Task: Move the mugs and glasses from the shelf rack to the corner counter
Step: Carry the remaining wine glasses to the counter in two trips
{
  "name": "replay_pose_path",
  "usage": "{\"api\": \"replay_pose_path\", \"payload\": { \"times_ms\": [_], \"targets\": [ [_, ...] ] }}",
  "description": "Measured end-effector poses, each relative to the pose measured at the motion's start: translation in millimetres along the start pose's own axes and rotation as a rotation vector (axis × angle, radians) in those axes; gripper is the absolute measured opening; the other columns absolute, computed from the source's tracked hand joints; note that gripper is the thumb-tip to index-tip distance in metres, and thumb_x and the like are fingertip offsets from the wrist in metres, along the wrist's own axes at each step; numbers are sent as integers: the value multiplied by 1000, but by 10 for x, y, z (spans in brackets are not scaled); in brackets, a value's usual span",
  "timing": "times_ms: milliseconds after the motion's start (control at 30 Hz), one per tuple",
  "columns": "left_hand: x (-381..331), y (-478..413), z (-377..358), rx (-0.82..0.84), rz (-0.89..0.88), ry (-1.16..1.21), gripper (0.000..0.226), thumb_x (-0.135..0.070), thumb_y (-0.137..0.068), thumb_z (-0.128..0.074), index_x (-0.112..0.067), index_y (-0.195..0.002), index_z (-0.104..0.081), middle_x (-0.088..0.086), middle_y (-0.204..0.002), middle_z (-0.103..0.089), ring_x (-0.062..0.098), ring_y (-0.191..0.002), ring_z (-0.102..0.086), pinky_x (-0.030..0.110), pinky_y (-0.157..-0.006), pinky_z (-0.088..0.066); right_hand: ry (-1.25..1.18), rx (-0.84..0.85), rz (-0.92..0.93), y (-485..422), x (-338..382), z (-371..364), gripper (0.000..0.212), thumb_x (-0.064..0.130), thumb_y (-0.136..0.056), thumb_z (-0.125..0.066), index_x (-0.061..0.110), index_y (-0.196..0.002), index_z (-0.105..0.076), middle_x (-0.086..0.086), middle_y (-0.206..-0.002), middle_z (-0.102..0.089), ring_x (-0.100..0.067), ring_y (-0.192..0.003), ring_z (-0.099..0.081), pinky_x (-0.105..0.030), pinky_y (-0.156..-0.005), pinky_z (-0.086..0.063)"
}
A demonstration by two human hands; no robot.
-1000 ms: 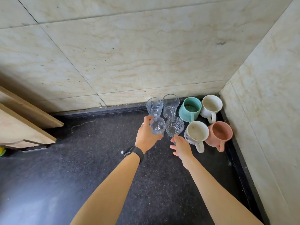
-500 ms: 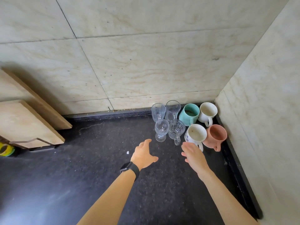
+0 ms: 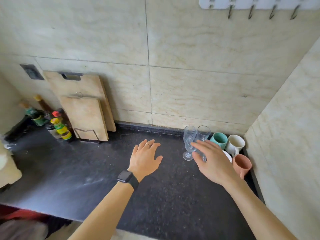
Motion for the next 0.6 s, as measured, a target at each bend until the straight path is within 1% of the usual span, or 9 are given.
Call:
{"api": "replay_pose_path", "payload": {
  "times_ms": [67,133,233,300,400,433,500,600],
  "targets": [
    [153,291,346,-94,55,-14,56,-50,-95,-50,-33,-148,-38,-5,-160,-32,22,-150,-19,48,-120,-22,-17,3,102,42,334,43,42,44,-100,-48,39,-141,-53,13,-152,-47,-14,-147,-29,-34,-121,-22],
    [320,628,691,-190,110,-44,56,-50,-95,-49,-33,-148,-38,-7,-159,-33,21,-150,-21,45,-121,-23,-19,-8,214,118,710,75,43,46,-100,-47,39,-143,-51,14,-153,-45,-12,-148,-27,-31,-122,-18],
    [613,1220,1165,-328,198,-115,52,-48,-94,-51,-32,-143,-45,-6,-152,-44,21,-142,-34,42,-116,-30,-50,-27,356,273,1305,91,43,45,-100,-48,38,-143,-51,14,-152,-46,-11,-147,-26,-25,-118,-15],
    [824,1709,1413,-389,280,-157,51,-48,-92,-52,-31,-140,-49,-5,-149,-48,22,-140,-37,41,-115,-32,-85,-17,451,424,1742,52,43,44,-100,-48,37,-142,-52,12,-152,-47,-12,-147,-26,-27,-119,-17],
    [1154,2554,1709,-442,446,-161,54,-50,-94,-51,-35,-145,-43,-8,-156,-38,21,-147,-27,42,-119,-25,-117,41,610,703,2477,-62,43,44,-101,-47,37,-143,-52,16,-152,-46,-13,-147,-25,-28,-118,-21],
    [1255,2874,1812,-467,497,-176,54,-51,-94,-50,-36,-145,-42,-8,-157,-37,20,-147,-27,41,-119,-24,-115,57,677,819,2751,-99,43,43,-101,-47,37,-142,-52,16,-152,-46,-13,-146,-26,-28,-117,-22],
    [1454,3563,2013,-525,594,-221,52,-50,-93,-52,-34,-143,-45,-6,-155,-41,20,-144,-32,39,-117,-26,-113,84,805,1098,3330,-179,43,43,-100,-47,37,-143,-52,14,-152,-47,-15,-146,-28,-30,-118,-22],
    [1739,4726,2274,-599,768,-262,51,-48,-90,-54,-34,-139,-49,-5,-150,-46,20,-141,-38,41,-115,-30,-137,141,979,1682,4218,-325,44,43,-100,-48,36,-144,-51,10,-153,-47,-17,-147,-28,-32,-120,-19]
  ]
}}
Point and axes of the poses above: each hand's wrist, its own y-axis away from the middle knuckle, its own z-axis out of the back of the hand, x = y × z, the point moved 6 cm from there along -y, towards the middle knuckle
